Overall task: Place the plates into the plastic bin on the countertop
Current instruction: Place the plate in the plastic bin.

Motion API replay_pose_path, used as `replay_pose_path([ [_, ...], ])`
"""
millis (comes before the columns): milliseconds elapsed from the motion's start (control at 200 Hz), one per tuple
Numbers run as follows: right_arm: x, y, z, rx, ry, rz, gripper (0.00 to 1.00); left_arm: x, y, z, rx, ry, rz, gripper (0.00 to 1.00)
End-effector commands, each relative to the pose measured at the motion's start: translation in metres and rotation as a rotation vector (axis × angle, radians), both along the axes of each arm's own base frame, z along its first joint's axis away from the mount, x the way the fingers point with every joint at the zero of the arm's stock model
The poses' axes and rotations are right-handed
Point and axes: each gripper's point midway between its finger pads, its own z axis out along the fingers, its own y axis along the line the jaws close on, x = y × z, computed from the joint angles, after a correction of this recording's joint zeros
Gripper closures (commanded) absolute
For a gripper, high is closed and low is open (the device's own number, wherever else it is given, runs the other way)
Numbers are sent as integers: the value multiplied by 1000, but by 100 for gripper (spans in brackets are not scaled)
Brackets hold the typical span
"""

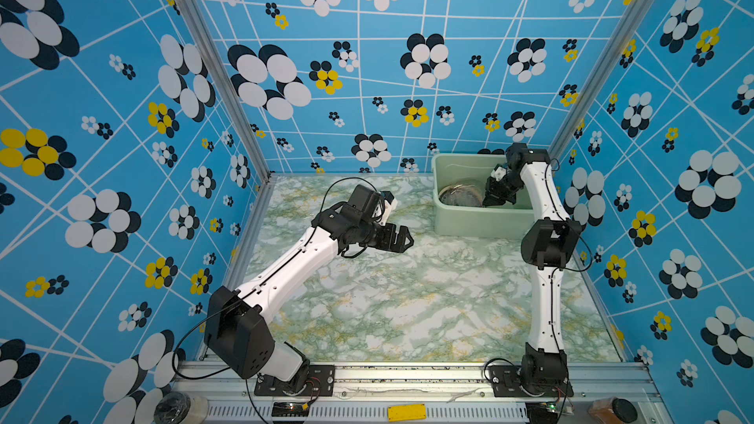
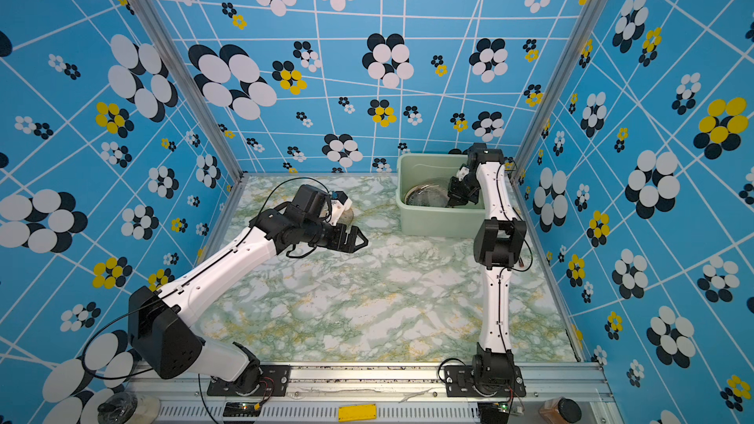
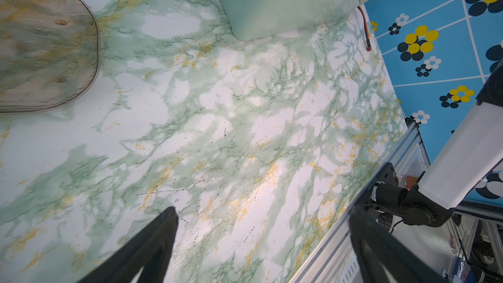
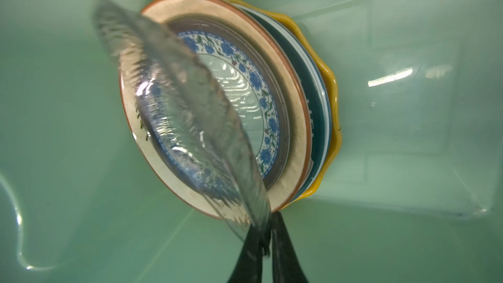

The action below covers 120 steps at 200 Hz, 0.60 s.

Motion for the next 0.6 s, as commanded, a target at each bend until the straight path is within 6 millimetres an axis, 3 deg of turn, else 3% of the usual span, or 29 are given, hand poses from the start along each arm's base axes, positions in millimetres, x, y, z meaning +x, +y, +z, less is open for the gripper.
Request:
replay_pose_path([
  [0, -1, 0, -10, 17, 21, -2, 87, 0, -6, 6, -9, -6, -23, 1],
  [310, -1, 7, -16, 32, 30, 1, 82, 2, -7, 4, -8, -1, -19, 1],
  [595, 1, 21, -7, 47, 3, 19, 79, 4, -7, 5, -4, -5, -16, 1],
])
